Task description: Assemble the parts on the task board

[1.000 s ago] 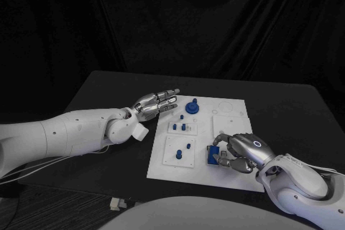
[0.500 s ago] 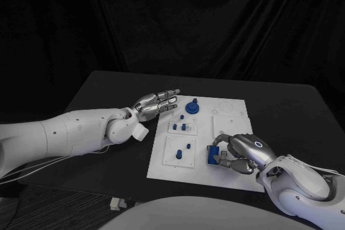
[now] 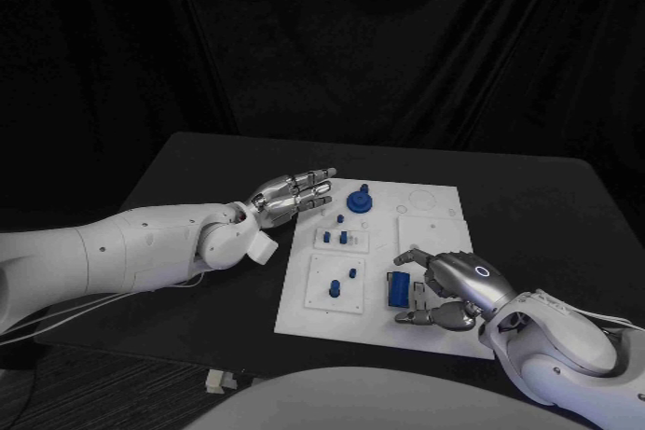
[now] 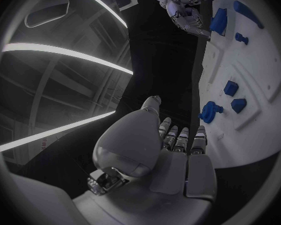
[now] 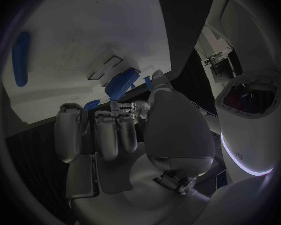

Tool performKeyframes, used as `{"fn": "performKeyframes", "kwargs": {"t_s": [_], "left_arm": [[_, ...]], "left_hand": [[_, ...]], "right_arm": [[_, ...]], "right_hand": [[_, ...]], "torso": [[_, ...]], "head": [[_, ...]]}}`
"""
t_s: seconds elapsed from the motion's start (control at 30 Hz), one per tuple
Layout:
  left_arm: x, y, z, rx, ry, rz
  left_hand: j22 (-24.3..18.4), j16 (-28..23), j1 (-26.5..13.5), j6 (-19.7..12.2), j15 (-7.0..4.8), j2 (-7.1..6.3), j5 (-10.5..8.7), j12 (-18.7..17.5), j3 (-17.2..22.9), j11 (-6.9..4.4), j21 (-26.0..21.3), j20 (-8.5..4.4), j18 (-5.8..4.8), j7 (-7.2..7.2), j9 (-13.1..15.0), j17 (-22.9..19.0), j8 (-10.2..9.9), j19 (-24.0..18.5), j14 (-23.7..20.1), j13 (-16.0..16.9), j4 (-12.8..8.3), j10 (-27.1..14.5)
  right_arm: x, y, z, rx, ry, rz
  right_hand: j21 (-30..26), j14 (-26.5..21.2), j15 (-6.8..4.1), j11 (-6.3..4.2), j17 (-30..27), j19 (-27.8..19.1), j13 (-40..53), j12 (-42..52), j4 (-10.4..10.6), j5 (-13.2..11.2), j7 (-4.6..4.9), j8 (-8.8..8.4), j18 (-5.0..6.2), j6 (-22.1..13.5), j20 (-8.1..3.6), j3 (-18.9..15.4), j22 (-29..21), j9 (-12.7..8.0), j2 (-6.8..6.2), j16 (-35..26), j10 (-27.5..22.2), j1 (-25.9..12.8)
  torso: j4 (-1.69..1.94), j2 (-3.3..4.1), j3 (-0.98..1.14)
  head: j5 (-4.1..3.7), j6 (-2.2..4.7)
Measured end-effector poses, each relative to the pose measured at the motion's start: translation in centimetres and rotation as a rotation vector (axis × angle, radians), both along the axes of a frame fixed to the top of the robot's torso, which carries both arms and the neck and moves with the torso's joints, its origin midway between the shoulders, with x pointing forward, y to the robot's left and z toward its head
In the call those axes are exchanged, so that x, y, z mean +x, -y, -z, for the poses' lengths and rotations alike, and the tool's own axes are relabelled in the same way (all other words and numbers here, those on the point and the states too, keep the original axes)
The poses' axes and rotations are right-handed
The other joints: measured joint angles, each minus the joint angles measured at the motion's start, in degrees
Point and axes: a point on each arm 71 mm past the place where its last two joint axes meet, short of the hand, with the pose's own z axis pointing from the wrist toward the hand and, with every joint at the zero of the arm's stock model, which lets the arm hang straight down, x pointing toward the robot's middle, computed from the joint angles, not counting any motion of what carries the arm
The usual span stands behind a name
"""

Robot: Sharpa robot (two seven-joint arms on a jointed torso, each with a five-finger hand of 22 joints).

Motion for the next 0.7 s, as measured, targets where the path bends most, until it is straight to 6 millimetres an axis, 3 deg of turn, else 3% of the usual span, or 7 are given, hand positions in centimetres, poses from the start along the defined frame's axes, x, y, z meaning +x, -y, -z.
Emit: {"fn": "performKeyframes", "kwargs": {"t_s": [0.07,0.2,0.37,0.53,0.6,0.7], "left_arm": [[-0.01,0.0,0.01,0.0,-0.001,0.0],[-0.02,0.01,0.04,0.0,-0.002,0.001],[-0.04,0.01,0.07,0.0,-0.003,0.002],[-0.06,0.0,0.11,0.001,-0.005,0.002],[-0.07,0.02,0.13,0.001,-0.006,0.003],[-0.08,0.07,0.16,0.0,-0.007,0.005]], "left_hand": [[0.0,0.0,0.0,0.0,0.0,0.0,0.0,0.0,0.0,0.0,0.0,0.0,0.0,0.0,0.0,0.0,0.0,0.0,0.0,0.0,0.0,0.0],[0.0,0.0,0.0,0.0,0.0,0.0,0.0,0.0,0.0,0.0,0.0,0.0,0.0,0.0,0.0,0.0,0.0,0.0,0.0,0.0,0.0,0.0],[0.0,0.0,0.0,0.0,0.0,0.0,0.0,0.0,0.0,0.0,0.0,0.0,0.0,0.0,0.0,0.0,0.0,0.0,0.0,0.0,0.0,0.0],[0.0,0.0,0.0,0.0,0.0,0.0,0.0,0.0,0.0,0.0,0.0,0.0,0.0,0.0,0.0,0.0,0.0,0.0,0.0,0.0,0.0,0.0],[0.0,0.0,0.0,0.0,0.0,0.0,0.0,0.0,0.0,0.0,0.0,0.0,0.0,0.0,0.0,0.0,0.0,0.0,0.0,0.0,0.0,0.0],[0.0,0.0,0.0,0.0,0.0,0.0,0.0,0.0,0.0,0.0,0.0,0.0,0.0,0.0,0.0,0.0,0.0,0.0,0.0,0.0,0.0,0.0]], "right_arm": [[-0.01,0.0,0.02,-0.004,-0.001,0.0],[-0.02,-0.02,0.04,-0.009,-0.001,-0.001],[-0.05,-0.03,0.08,-0.014,0.0,0.0],[-0.05,-0.04,0.13,-0.017,0.001,0.003],[-0.03,-0.04,0.16,-0.019,0.001,0.005],[0.02,-0.06,0.19,-0.02,0.002,0.008]], "right_hand": [[-0.1,0.0,0.0,0.0,0.0,0.0,0.0,0.0,0.0,0.4,-0.23,0.25,0.0,-0.3,0.0,0.0,0.0,0.0,-0.13,0.0,0.0,0.2],[-0.1,0.0,0.0,0.0,0.0,0.0,0.0,0.0,-0.2,8.6,-0.33,3.11,0.0,-0.4,0.0,2.3,0.0,0.3,2.23,0.0,0.0,3.0],[-0.3,0.0,0.0,0.0,0.0,0.0,0.0,0.0,-0.3,15.1,-0.11,6.21,0.0,-0.2,0.0,3.6,0.0,0.9,4.35,0.0,0.0,3.4],[-0.6,0.0,0.0,0.0,0.0,0.0,0.0,0.0,-0.5,21.5,-0.23,9.36,0.0,0.9,0.0,4.6,0.0,1.6,5.62,0.0,0.0,3.2],[-0.6,0.0,0.0,0.0,0.0,0.0,0.0,0.0,-0.5,23.6,-0.23,10.23,0.0,0.9,0.0,4.6,0.0,1.7,5.85,0.0,0.0,2.9],[-0.6,0.0,0.0,0.0,0.0,0.0,0.0,0.0,-0.6,24.6,-0.23,10.55,0.0,0.9,0.0,4.8,0.0,1.7,5.91,0.0,0.0,2.9]], "torso": [[0.0,0.0,0.0],[0.0,0.0,0.0],[0.0,0.01,0.0],[0.0,0.02,0.0],[0.0,0.02,0.0],[0.0,0.02,0.0]], "head": [[0.0,0.0],[-0.04,0.0],[-0.04,0.0],[-0.12,0.0],[-0.12,0.0],[-0.09,0.0]]}}
